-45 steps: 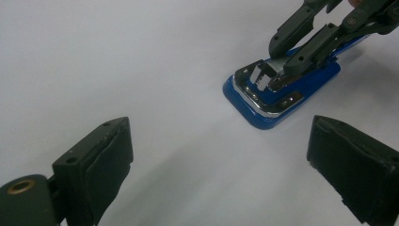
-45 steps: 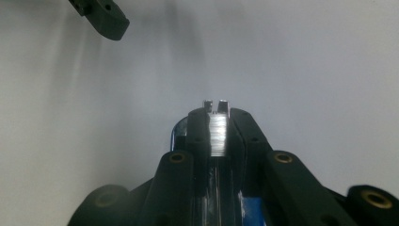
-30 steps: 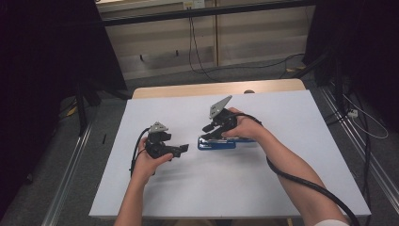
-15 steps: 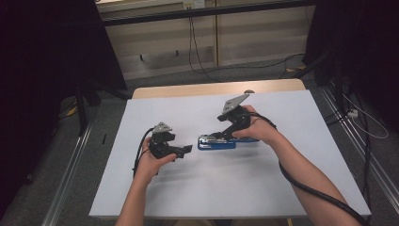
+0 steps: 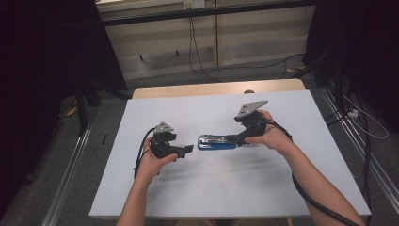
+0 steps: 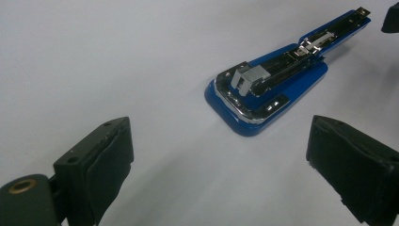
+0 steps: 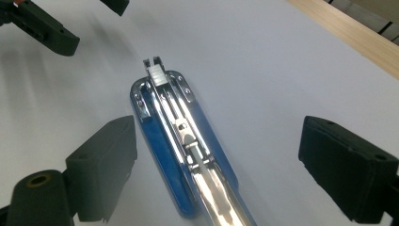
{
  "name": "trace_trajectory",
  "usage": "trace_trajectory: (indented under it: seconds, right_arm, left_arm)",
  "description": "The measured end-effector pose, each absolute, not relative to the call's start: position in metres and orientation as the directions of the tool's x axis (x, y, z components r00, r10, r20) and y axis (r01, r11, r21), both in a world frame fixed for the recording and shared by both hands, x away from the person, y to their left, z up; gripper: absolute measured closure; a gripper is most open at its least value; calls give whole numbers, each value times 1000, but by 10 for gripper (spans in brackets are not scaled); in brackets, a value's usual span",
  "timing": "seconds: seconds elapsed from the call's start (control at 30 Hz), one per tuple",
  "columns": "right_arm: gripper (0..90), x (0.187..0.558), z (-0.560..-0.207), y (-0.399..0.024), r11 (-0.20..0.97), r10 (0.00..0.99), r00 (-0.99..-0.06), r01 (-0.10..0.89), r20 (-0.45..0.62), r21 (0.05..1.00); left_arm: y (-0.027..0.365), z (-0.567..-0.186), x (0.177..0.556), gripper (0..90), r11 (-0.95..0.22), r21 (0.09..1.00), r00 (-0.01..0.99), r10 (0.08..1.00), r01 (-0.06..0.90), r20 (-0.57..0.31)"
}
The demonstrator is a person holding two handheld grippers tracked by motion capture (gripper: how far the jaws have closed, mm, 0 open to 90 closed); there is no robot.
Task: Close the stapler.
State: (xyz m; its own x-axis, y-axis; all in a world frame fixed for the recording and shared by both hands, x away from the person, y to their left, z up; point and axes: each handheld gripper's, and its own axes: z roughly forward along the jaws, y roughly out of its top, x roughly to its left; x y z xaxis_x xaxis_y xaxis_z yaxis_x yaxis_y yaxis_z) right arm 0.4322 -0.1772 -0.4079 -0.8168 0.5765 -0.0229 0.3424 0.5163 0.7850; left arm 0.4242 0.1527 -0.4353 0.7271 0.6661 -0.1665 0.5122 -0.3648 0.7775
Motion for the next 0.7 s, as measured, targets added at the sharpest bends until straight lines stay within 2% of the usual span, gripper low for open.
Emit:
trace_trajectory:
  seconds: [0.2, 0.37, 0.47, 0.6, 0.7]
  right_arm:
    - [133, 416, -412, -189, 498, 624, -781, 369, -29, 785]
    - [147, 402, -411, -206, 414, 687, -726, 391, 0, 822]
    - [168, 395, -410, -213, 406, 707, -707, 388, -16, 827]
    - [287, 385, -409, -222, 393, 748, -662, 384, -48, 835]
    - [374, 378, -410, -228, 344, 772, -635, 398, -15, 850]
  left_arm:
    - [152, -435, 424, 102, -367, 783, 731, 663, 503, -159]
    - [150, -435, 424, 150, -362, 786, 733, 661, 501, -162]
    - [149, -436, 424, 168, -363, 783, 732, 662, 505, -165]
    - [148, -435, 424, 236, -360, 783, 725, 669, 506, -161]
    - [149, -434, 424, 310, -350, 781, 711, 684, 518, -165]
